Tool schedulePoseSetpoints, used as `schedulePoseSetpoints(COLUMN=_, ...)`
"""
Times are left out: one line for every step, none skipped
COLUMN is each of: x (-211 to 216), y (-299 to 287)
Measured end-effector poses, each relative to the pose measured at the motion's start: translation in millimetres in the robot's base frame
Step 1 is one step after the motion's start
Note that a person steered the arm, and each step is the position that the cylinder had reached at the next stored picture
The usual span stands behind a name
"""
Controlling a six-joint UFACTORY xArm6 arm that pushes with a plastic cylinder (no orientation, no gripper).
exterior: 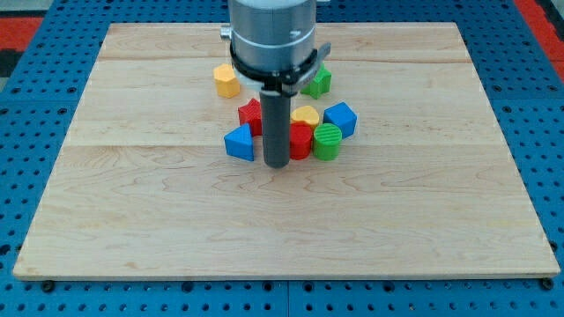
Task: Push the blue triangle closer to the group of the blocks
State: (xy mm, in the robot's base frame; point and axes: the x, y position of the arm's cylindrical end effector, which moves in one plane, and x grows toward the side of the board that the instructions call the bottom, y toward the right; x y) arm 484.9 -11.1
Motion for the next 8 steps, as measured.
schedulePoseSetpoints(x=30.4, y=-31.9)
schedulePoseSetpoints(x=26.8, y=-92.6)
schedulePoseSetpoints(x=2.4, y=-107.8)
schedulePoseSetpoints(x=-18.0, y=-96.9)
schedulePoseSetpoints(x=-30.6, y=-69.0)
schedulePoseSetpoints(x=-40.4, y=-53.2)
schedulePoseSetpoints(x=-47.7, y=-48.1)
schedulePoseSetpoints(x=-48.2, y=-48.0)
